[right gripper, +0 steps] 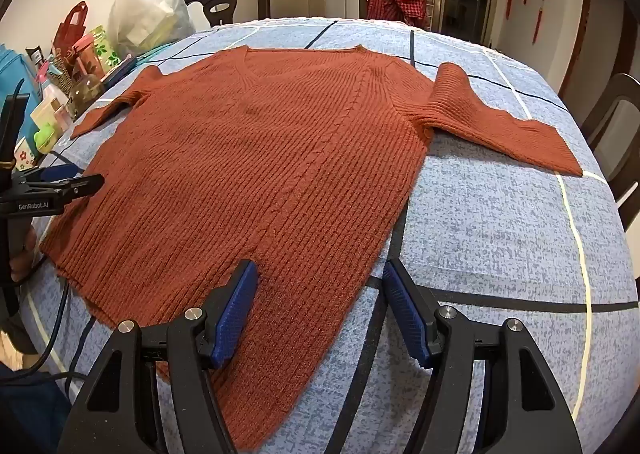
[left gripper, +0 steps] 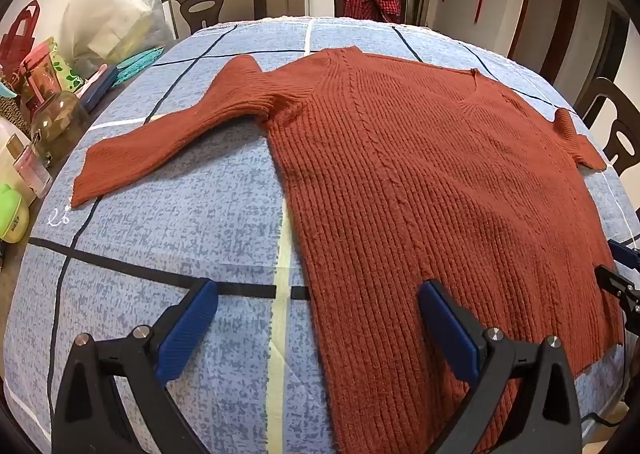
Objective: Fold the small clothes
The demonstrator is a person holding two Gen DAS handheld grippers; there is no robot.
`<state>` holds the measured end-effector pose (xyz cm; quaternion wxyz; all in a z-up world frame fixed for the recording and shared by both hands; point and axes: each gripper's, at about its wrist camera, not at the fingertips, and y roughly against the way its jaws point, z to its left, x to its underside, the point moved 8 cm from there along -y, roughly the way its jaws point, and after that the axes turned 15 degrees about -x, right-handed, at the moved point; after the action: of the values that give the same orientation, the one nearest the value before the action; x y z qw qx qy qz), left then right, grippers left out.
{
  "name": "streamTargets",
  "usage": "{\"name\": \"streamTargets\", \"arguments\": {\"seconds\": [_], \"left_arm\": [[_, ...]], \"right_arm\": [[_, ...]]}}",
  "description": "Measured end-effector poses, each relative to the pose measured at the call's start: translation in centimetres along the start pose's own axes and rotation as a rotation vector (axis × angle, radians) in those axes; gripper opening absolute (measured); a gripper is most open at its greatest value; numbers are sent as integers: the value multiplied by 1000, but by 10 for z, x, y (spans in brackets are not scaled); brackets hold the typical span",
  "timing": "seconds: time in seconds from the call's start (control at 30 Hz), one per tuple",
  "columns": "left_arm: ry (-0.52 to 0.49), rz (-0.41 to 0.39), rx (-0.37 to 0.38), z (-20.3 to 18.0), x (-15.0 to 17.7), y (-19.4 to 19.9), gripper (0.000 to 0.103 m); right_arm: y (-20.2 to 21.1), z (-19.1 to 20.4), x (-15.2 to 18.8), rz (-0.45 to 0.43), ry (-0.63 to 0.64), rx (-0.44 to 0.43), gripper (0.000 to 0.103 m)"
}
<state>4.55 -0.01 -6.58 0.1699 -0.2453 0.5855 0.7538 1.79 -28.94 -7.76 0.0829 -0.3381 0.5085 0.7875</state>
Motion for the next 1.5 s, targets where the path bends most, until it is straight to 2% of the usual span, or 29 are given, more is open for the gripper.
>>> {"name": "streamTargets", "arguments": {"seconds": [1.5], "left_arm": [[3, -28, -6, 1, -3, 6, 103]], "right_arm": [[1, -2, 0, -12, 3, -2, 66]]}}
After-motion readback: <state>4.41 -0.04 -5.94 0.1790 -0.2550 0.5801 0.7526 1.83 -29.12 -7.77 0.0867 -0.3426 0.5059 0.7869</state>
